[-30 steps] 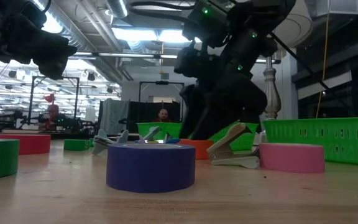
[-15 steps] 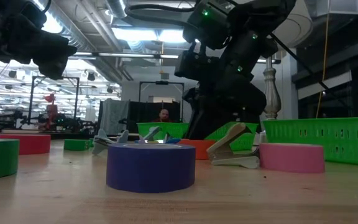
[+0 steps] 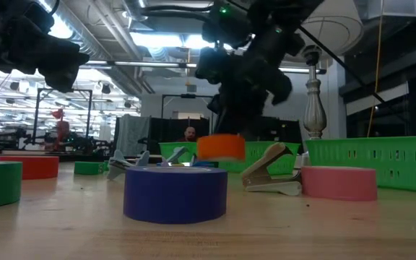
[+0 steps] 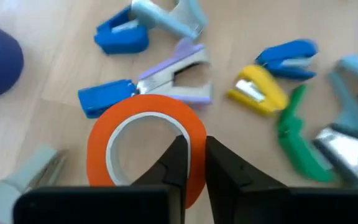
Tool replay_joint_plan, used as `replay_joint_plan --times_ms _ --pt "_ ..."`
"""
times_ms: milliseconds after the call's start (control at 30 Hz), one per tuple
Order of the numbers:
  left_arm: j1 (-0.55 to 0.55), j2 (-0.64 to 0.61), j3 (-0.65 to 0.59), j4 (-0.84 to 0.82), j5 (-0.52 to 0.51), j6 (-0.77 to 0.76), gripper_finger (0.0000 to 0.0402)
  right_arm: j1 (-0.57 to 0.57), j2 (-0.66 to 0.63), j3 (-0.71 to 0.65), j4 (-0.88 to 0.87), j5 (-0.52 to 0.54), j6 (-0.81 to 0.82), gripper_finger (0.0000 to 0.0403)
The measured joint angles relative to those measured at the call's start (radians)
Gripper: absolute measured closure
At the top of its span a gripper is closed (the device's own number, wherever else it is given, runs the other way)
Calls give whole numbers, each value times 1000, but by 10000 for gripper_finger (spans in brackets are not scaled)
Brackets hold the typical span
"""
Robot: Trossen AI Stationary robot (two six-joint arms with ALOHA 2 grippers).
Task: Pick and place Stapler, Stapler remover, tape
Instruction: Put the orange tape into the middle basket
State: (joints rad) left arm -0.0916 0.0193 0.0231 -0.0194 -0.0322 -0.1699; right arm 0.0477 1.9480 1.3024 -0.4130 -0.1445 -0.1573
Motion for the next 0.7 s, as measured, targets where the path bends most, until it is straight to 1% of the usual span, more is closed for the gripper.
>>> replay_joint_plan --times_ms 200,300,533,700 --pt "0 0 0 0 0 0 295 -57 0 129 -114 -80 -10 363" --pt "0 0 0 0 0 0 295 -90 -12 165 -144 -133 -36 362" --pt "0 0 0 0 0 0 295 -190 -111 129 -200 -135 -52 362" --pt "0 0 0 0 0 0 295 -255 -166 75 -193 -95 -47 361"
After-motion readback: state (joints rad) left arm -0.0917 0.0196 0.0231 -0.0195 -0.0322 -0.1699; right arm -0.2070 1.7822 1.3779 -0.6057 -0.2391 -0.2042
